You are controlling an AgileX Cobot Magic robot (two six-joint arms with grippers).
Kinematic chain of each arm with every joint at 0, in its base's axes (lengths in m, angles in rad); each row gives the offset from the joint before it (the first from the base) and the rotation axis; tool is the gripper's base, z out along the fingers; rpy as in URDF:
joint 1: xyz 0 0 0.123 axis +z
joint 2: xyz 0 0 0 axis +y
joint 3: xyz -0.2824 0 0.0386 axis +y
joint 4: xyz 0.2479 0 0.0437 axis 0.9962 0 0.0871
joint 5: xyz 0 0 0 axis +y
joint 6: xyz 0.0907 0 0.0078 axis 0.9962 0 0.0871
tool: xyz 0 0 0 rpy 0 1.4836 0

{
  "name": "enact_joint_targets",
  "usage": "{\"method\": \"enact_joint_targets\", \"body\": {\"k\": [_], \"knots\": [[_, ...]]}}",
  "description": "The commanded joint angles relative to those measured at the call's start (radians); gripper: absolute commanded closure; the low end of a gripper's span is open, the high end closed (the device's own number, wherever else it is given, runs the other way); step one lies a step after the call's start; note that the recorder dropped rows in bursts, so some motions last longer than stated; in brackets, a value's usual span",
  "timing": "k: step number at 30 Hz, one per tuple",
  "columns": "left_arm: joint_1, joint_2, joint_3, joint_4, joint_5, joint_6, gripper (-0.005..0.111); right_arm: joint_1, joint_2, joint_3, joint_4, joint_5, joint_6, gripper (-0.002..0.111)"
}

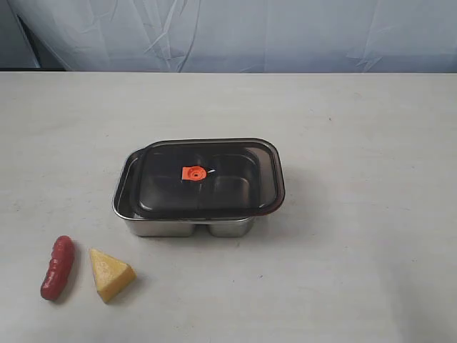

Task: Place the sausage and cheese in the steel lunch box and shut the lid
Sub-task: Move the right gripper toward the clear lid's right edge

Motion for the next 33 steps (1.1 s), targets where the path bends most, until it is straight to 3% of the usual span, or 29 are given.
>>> {"method": "enact_joint_targets", "body": {"k": [1, 2, 4, 15, 23, 26, 33], "knots": [[-0.007, -0.007, 0.003, -0.001, 0.001, -0.006, 0.107, -0.004, -0.006, 0.002, 0.462, -0.183, 0.046, 0.109], [-0.007, -0.007, 0.003, -0.001, 0.001, -0.006, 0.107, -0.004, -0.006, 0.002, 0.728, -0.188, 0.058, 0.109], [-0.007, -0.007, 0.003, -0.001, 0.001, -0.006, 0.107, -0.004, -0.006, 0.002, 0.872, -0.161, 0.024, 0.109], [-0.007, -0.007, 0.003, -0.001, 0.001, -0.006, 0.107, -0.002, 0.003, -0.046, 0.974, -0.046, -0.010, 0.109], [-0.007, -0.007, 0.003, -0.001, 0.001, -0.006, 0.107, -0.002, 0.603, -0.488, 0.974, 0.149, -0.489, 0.109], [-0.007, -0.007, 0.003, -0.001, 0.001, -0.006, 0.107, -0.002, 0.886, -0.664, 0.982, 0.409, -0.654, 0.109], [-0.007, -0.007, 0.003, -0.001, 0.001, -0.006, 0.107, -0.002, 1.326, -0.855, 1.068, 0.597, -0.842, 0.109]]}}
